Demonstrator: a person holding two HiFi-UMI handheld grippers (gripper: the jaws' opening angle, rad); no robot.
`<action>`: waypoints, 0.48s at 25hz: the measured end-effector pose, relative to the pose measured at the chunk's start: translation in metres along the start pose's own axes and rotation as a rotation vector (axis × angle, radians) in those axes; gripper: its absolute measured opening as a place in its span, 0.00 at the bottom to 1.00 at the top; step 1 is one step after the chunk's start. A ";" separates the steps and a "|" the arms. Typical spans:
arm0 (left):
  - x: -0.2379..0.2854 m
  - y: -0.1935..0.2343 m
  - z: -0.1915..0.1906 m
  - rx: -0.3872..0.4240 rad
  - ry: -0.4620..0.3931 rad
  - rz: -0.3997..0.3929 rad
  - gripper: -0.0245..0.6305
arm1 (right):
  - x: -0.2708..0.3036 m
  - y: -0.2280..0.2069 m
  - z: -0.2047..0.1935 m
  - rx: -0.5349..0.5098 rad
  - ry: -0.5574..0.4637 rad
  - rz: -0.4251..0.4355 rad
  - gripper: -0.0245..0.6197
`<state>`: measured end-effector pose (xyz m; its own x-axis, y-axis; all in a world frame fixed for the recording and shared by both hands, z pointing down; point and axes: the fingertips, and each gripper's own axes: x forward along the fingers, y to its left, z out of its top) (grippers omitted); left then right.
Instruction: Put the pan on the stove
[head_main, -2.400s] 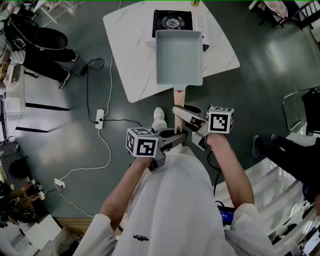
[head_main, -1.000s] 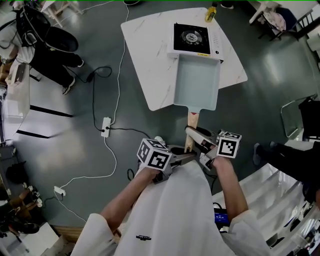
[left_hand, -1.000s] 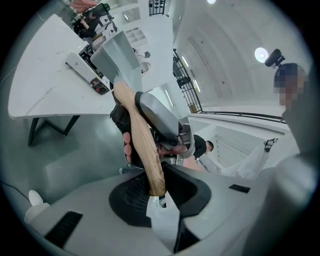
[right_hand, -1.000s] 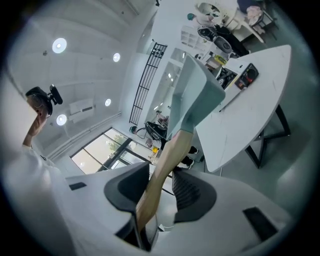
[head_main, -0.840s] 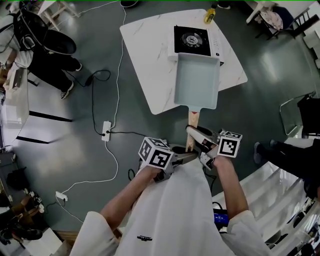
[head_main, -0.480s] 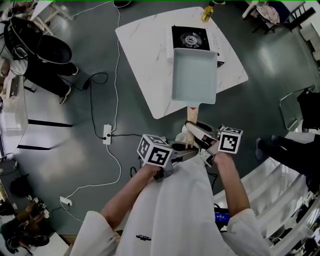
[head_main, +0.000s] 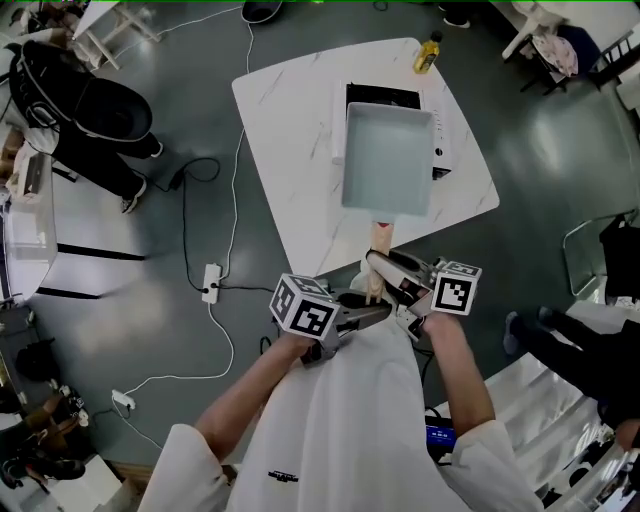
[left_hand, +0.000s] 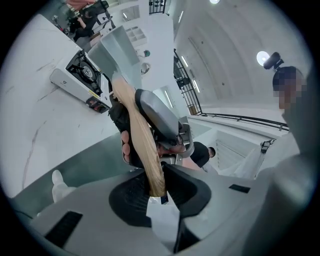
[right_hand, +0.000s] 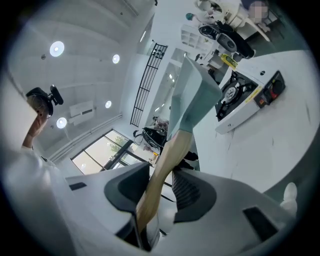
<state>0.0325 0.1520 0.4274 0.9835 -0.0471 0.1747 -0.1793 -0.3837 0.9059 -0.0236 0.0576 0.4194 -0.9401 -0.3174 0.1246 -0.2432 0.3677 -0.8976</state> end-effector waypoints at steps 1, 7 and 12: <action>0.006 0.004 0.013 -0.005 -0.008 0.004 0.15 | -0.001 -0.006 0.013 -0.002 0.008 0.004 0.27; 0.038 0.023 0.084 -0.021 -0.040 0.050 0.15 | -0.002 -0.032 0.084 -0.016 0.076 0.034 0.27; 0.060 0.040 0.124 -0.039 -0.059 0.086 0.15 | -0.003 -0.056 0.122 0.012 0.118 0.058 0.27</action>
<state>0.0869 0.0195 0.4259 0.9640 -0.1331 0.2303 -0.2627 -0.3400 0.9030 0.0222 -0.0688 0.4179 -0.9742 -0.1908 0.1206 -0.1854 0.3716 -0.9097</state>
